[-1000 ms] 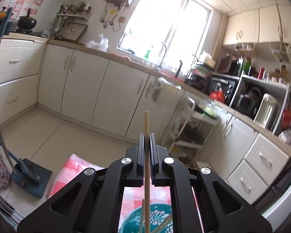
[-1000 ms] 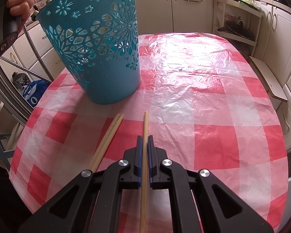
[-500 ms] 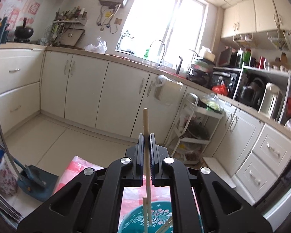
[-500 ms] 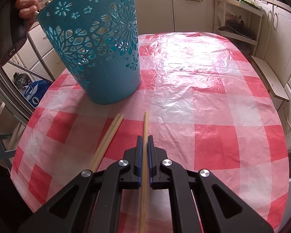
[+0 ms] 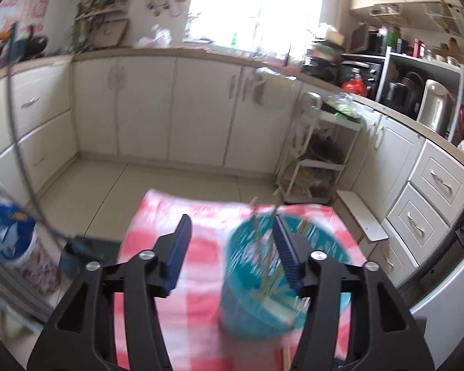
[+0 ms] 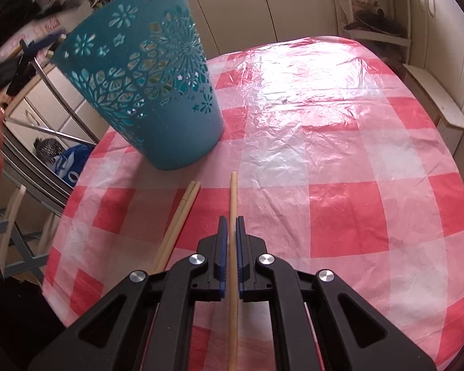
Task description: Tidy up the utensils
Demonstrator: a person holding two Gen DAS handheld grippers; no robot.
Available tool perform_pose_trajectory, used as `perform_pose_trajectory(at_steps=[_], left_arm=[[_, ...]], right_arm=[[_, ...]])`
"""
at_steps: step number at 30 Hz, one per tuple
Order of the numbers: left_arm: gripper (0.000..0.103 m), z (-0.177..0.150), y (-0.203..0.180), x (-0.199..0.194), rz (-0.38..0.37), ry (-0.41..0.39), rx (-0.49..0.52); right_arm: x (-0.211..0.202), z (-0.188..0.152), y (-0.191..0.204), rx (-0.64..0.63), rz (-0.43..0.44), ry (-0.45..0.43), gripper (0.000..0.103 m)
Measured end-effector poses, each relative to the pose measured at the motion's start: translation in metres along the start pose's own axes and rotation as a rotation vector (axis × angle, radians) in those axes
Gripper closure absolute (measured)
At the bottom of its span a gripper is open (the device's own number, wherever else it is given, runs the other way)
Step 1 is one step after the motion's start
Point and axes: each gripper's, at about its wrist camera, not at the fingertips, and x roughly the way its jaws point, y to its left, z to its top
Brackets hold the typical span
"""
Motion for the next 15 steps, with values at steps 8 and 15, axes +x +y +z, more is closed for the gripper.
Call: perform_pose_trajectory(at_steps=[8,15], left_arm=[[0.038,-0.036,0.051,-0.015,0.042,0.100,-0.125],[0.033,-0.030,0.060,-0.016,0.039,0.097,-0.140]], right_arm=[[-0.025,-0.004,-0.010,0.095,0.095,-0.056,0.097],[-0.017,-0.002,0.000,0.014,0.008,-0.046,0.076]])
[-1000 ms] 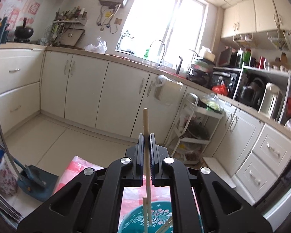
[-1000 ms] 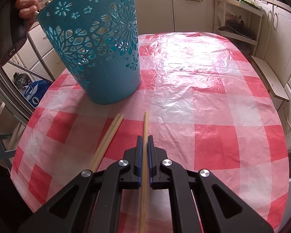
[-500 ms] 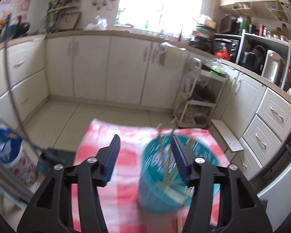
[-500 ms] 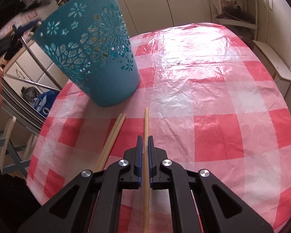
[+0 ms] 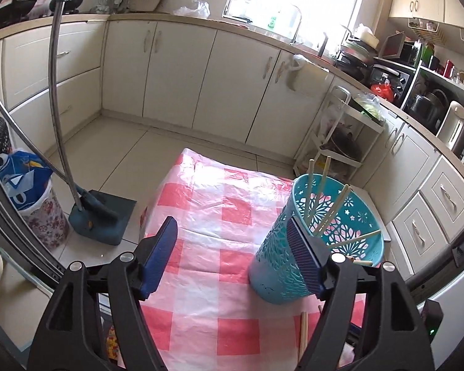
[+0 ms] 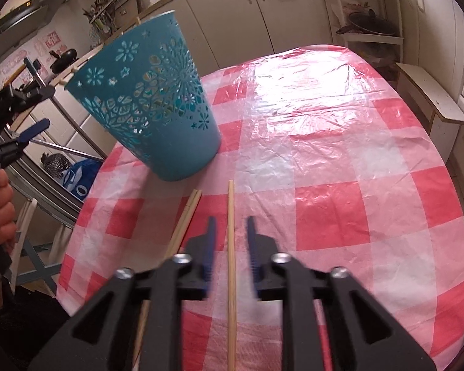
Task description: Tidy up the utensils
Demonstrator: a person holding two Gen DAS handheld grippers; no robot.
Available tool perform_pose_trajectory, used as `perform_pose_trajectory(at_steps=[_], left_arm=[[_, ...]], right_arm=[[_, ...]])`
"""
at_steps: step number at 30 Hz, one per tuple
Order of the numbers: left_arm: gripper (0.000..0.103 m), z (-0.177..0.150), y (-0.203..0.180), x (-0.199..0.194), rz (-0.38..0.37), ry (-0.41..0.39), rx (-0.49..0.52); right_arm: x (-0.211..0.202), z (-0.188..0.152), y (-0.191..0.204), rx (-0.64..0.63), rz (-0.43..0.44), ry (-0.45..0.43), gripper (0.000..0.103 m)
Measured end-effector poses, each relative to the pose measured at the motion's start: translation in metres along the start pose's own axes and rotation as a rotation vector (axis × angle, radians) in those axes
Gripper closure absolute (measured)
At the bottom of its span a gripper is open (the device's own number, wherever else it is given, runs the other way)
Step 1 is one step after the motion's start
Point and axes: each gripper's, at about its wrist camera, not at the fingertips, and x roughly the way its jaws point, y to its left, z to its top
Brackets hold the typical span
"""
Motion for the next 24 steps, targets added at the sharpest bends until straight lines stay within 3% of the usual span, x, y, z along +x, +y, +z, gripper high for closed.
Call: perform_pose_trajectory(at_steps=[3,6,7,10,12,15,18,21,24], left_arm=[[0.033,0.002,-0.003,-0.001,-0.011,-0.001,0.000],[0.033,0.005,-0.004,-0.002,-0.020,-0.002,-0.004],[0.033,0.005,-0.003,-0.002,-0.023,-0.001,-0.007],[0.033,0.006,-0.003,-0.001,-0.025,-0.001,-0.010],[0.033,0.006,-0.001,0.000,-0.023,0.000,-0.022],[0.033,0.008,0.004,0.000,-0.017,0.001,-0.043],[0.033,0.009,0.008,-0.001,-0.008,-0.005,-0.064],[0.033,0.008,0.008,-0.001,0.006,-0.012,-0.080],[0.032,0.007,0.003,-0.001,0.018,-0.016,-0.082]], right_arm=[[0.009,-0.002,0.012,-0.078,-0.057,0.016,0.076],[0.022,-0.006,0.022,-0.163,-0.157,0.043,0.087],[0.023,-0.009,0.026,-0.205,-0.189,0.044,0.095],[0.024,-0.012,0.034,-0.264,-0.215,0.046,0.098],[0.012,-0.009,0.029,-0.214,-0.167,0.023,0.098],[-0.030,0.007,0.019,-0.043,0.047,-0.077,0.098],[-0.074,0.038,0.026,0.051,0.223,-0.214,0.098],[-0.103,0.083,0.052,0.048,0.293,-0.367,0.098],[-0.104,0.128,0.075,0.056,0.278,-0.498,0.098]])
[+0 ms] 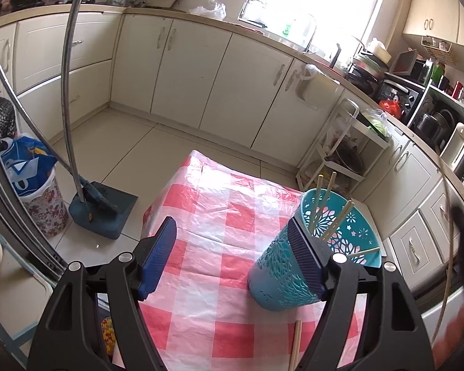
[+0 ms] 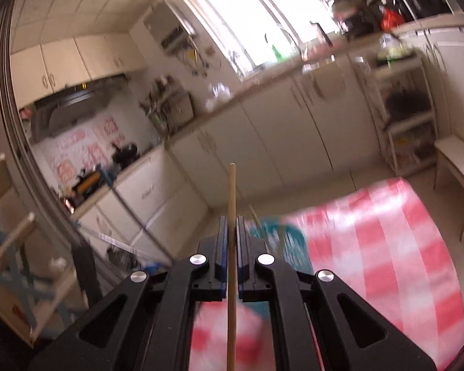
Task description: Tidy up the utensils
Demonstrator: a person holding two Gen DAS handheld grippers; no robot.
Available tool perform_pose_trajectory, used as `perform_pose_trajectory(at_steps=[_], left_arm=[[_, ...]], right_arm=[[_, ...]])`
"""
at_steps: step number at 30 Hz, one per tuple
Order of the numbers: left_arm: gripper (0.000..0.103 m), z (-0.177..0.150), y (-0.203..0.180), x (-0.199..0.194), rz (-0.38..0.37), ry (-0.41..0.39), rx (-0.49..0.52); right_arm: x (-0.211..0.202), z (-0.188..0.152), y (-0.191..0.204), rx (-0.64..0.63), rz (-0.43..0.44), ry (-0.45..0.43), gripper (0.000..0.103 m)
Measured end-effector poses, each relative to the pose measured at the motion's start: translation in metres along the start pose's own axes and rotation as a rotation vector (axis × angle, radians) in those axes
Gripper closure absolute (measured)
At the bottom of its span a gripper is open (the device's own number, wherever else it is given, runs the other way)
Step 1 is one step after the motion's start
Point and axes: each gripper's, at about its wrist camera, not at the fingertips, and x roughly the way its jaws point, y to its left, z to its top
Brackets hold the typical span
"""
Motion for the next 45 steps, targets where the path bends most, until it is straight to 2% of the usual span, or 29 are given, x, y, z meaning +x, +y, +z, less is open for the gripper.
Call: perform_pose_trajectory(at_steps=[3,5,9,13,18,26,28,30,37,38,40,45], left_arm=[[0.031,-0.001,-0.010,-0.005,0.028,-0.033,0.025],[0.029,0.000,-0.013,-0.012,0.054,-0.068,0.034],[0.027,0.003,-0.019,-0.028,0.095,-0.149,0.049],[0.026,0.006,-0.023,-0.044,0.080,-0.202,0.030],[0.025,0.000,-0.030,-0.052,0.056,-0.209,0.025],[0.023,-0.022,-0.017,-0.068,0.036,-0.182,-0.004],[0.023,-0.030,-0.012,-0.071,0.036,-0.157,-0.020],[0.023,-0.037,-0.008,-0.072,0.035,-0.135,-0.026],[0.020,-0.047,-0.024,-0.067,0.028,-0.104,0.041],[0.020,-0.048,-0.027,-0.066,0.026,-0.101,0.051],[0.018,-0.050,-0.034,-0.063,0.017,-0.089,0.071],[0.016,-0.052,-0.048,-0.056,0.002,-0.071,0.121]], right_arm=[[0.041,0.015,0.005,0.009,-0.064,-0.065,0.097],[0.067,0.017,0.004,-0.016,-0.147,-0.098,0.097],[0.101,0.009,-0.004,-0.023,-0.240,-0.075,0.097],[0.106,-0.014,0.000,-0.112,-0.290,0.009,0.097],[0.090,-0.042,0.005,-0.175,-0.305,0.081,0.097],[-0.001,-0.082,0.001,-0.228,-0.356,0.087,0.095],[-0.020,-0.094,-0.009,-0.222,-0.387,0.100,0.087],[-0.029,-0.102,-0.019,-0.212,-0.415,0.120,0.086],[-0.034,-0.148,-0.058,-0.186,-0.517,0.235,0.086],[-0.029,-0.151,-0.065,-0.148,-0.529,0.281,0.086],[-0.030,-0.149,-0.071,-0.106,-0.505,0.275,0.079],[-0.025,-0.151,-0.075,-0.096,-0.508,0.300,0.078]])
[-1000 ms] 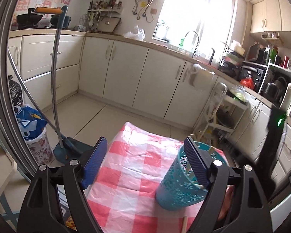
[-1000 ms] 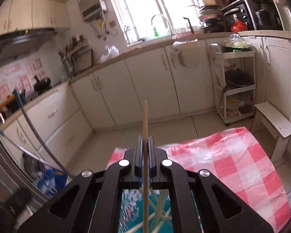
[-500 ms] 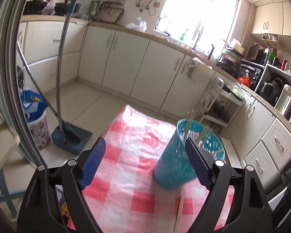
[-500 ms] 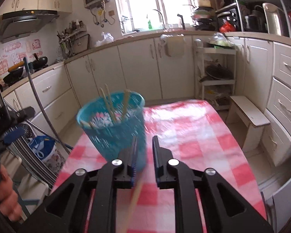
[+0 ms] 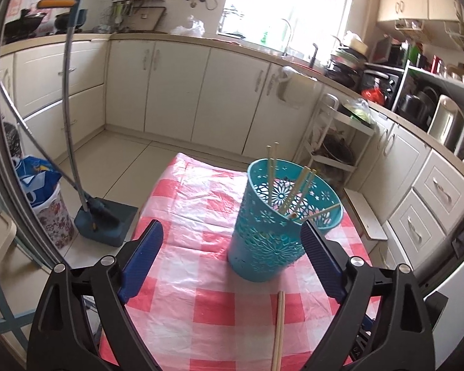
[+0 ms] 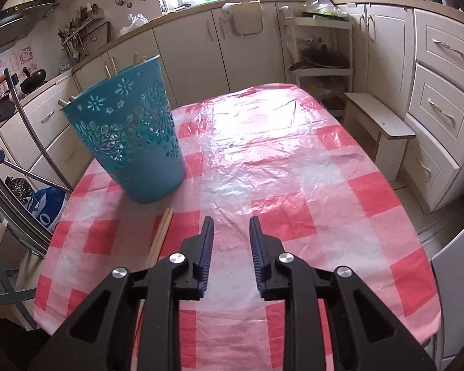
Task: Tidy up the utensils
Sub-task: 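Move both tools back down to the remaining wooden sticks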
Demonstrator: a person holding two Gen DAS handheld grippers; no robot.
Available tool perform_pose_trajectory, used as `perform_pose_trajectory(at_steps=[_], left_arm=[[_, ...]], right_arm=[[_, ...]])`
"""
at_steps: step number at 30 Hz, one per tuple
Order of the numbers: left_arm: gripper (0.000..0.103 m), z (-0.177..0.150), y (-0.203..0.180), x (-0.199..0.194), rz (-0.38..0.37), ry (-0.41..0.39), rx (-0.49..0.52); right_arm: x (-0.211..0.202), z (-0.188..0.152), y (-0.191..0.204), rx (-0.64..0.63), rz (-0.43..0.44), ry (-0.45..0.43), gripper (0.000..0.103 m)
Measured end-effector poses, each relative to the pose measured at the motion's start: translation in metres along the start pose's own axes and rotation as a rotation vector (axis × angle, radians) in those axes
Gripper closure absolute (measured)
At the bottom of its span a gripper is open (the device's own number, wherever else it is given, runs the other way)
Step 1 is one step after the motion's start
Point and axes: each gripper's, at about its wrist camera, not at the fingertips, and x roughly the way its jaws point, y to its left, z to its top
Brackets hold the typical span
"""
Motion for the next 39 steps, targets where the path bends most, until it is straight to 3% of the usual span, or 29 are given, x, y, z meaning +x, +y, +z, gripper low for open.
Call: perform_pose_trajectory(at_steps=[10,32,39], left_arm=[[0.012,-0.003,-0.004,0.006,-0.009,0.028,0.016],[0.009,-0.007,-0.008,0.011,-0.009,0.057,0.037],[0.008,-0.005,0.003,0.023,0.013,0.118,0.064]], right_arm=[[0.009,-0.010,0.011,-0.053,0.003,0.043,0.070],[0.014,-0.013,0.015,-0.079,0.015,0.076,0.068],[0.013,-0.014,0.018,-0.092,0.032,0.075,0.068]])
